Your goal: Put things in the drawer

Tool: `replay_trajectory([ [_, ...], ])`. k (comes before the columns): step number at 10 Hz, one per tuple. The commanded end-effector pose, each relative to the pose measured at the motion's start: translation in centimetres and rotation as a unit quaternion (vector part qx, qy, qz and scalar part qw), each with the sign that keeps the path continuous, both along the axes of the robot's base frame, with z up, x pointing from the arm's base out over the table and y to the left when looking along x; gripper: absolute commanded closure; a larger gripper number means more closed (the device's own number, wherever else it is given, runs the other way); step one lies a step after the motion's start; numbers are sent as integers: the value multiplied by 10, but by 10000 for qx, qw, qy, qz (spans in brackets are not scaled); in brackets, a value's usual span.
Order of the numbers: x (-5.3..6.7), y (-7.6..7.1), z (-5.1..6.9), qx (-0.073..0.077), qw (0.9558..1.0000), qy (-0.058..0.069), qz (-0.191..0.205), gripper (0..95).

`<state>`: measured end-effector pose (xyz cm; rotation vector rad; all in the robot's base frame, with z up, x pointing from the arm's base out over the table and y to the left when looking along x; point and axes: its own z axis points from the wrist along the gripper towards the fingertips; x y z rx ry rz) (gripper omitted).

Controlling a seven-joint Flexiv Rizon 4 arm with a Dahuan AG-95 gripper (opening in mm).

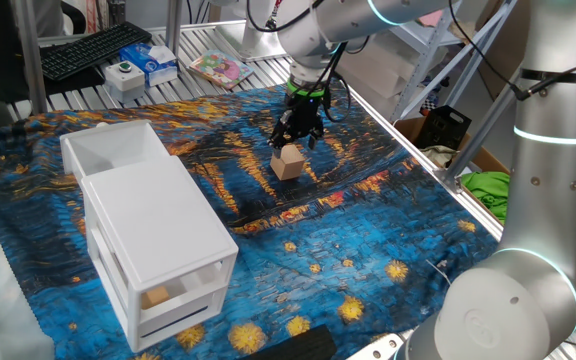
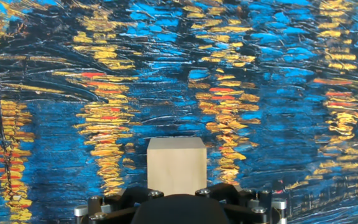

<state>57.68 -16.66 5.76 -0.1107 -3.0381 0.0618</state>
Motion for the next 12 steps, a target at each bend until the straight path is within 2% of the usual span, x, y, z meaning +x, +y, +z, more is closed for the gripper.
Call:
replay_trajectory([
  [1,0,1,-2,-23,10000,-22,-7,190],
  [2,1,1,-4,-46,10000,-26,-12,0],
  [6,3,0,-9,-88,10000,-32,1,0],
  [9,7,-2,-18,-77,10000,-32,23,0],
  [12,8,-3,-22,-60,10000,-23,17,0],
])
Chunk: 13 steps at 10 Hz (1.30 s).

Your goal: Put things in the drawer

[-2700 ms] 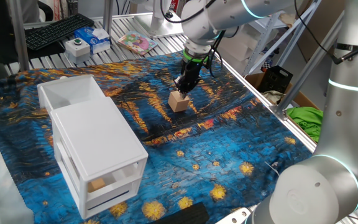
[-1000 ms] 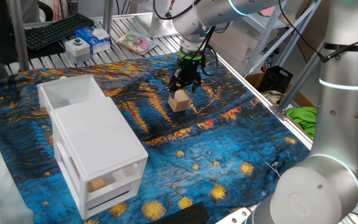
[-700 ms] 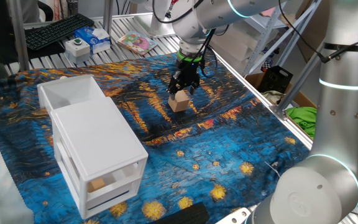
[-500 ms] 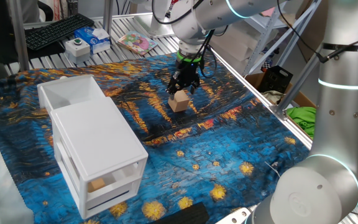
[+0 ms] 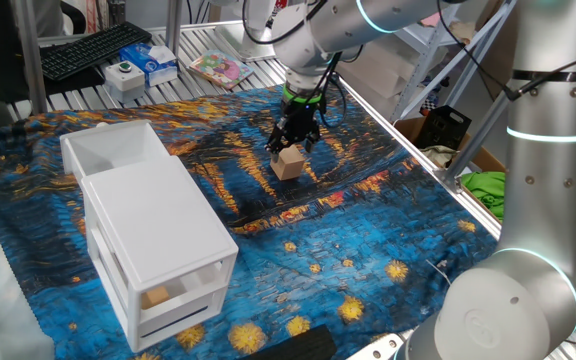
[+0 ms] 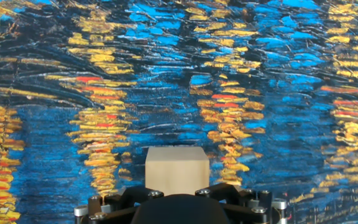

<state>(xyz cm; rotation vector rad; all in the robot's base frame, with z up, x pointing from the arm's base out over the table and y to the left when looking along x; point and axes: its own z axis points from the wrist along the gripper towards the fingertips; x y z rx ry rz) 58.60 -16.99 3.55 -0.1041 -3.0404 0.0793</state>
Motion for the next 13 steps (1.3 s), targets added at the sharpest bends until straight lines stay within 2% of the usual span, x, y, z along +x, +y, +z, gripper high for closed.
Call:
replay_trajectory([
  [1,0,1,-3,-4,10000,-18,-18,190],
  [5,1,0,-9,20,10000,-59,34,190],
  [6,1,0,-9,16,9999,-70,135,380],
  [7,1,0,-9,21,9997,-82,226,950],
  [9,1,0,-9,33,9997,-125,217,950],
  [13,1,0,-9,104,9999,-97,17,950],
])
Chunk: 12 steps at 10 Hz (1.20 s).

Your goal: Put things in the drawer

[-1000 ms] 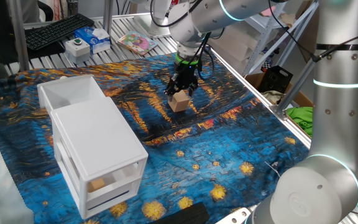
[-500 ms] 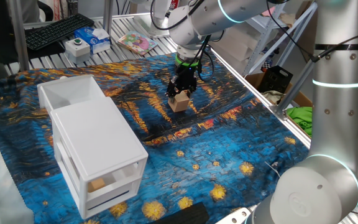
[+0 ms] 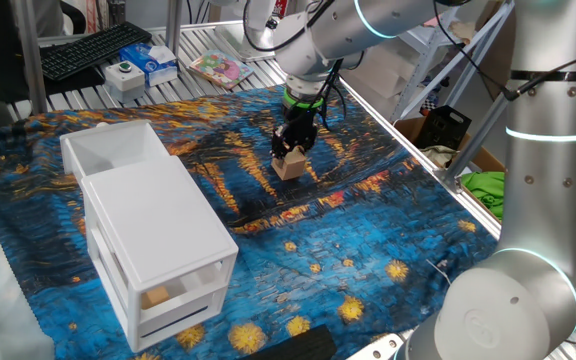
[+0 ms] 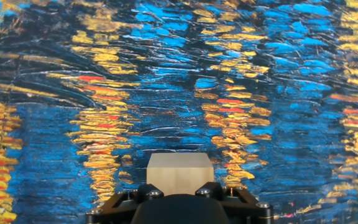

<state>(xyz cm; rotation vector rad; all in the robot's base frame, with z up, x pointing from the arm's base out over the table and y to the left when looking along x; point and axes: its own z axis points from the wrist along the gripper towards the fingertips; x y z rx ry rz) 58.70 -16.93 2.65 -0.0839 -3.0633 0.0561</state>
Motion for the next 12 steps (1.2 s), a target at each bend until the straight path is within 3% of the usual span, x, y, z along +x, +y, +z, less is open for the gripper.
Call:
replay_trajectory([
  [1,0,0,0,47,10000,12,-79,950],
  [5,0,0,0,346,9993,15,-110,950],
  [12,0,0,0,342,9988,44,-338,950],
])
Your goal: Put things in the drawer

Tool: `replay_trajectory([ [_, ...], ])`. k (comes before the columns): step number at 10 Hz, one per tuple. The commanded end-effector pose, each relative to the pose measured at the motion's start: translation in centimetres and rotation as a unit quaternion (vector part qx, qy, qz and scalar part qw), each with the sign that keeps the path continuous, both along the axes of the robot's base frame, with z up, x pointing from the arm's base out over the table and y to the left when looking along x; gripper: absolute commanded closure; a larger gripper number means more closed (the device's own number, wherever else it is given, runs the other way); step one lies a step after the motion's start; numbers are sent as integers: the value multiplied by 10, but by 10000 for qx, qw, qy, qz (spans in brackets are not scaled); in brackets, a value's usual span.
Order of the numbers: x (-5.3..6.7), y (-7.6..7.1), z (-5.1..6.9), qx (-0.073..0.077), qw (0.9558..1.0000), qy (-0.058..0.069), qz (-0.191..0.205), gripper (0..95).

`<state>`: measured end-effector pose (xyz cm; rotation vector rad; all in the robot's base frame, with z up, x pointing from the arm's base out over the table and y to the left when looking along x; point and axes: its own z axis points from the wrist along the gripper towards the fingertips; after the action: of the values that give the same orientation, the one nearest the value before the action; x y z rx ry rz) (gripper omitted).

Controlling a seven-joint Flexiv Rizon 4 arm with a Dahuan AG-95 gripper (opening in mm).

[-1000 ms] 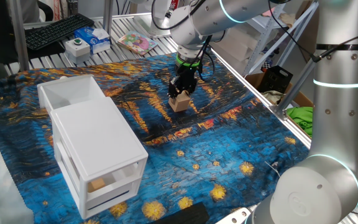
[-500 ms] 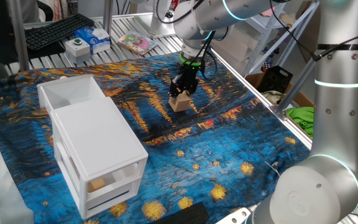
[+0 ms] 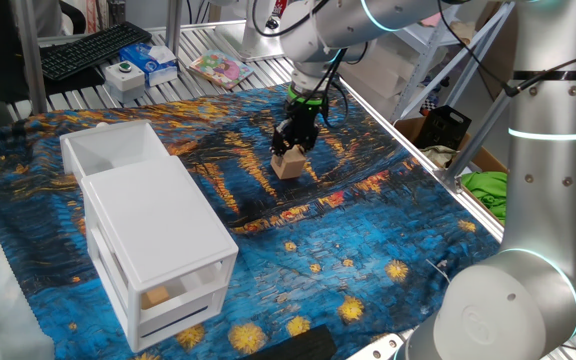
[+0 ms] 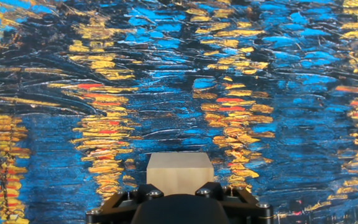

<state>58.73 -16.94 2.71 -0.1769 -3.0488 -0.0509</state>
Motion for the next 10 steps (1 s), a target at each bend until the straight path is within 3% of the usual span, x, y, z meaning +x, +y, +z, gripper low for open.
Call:
replay_trajectory([
  [1,0,0,-1,2,10000,-4,-46,950],
  [7,0,0,0,78,9999,11,-135,950],
  [10,-9,5,6,77,9999,7,-151,950],
])
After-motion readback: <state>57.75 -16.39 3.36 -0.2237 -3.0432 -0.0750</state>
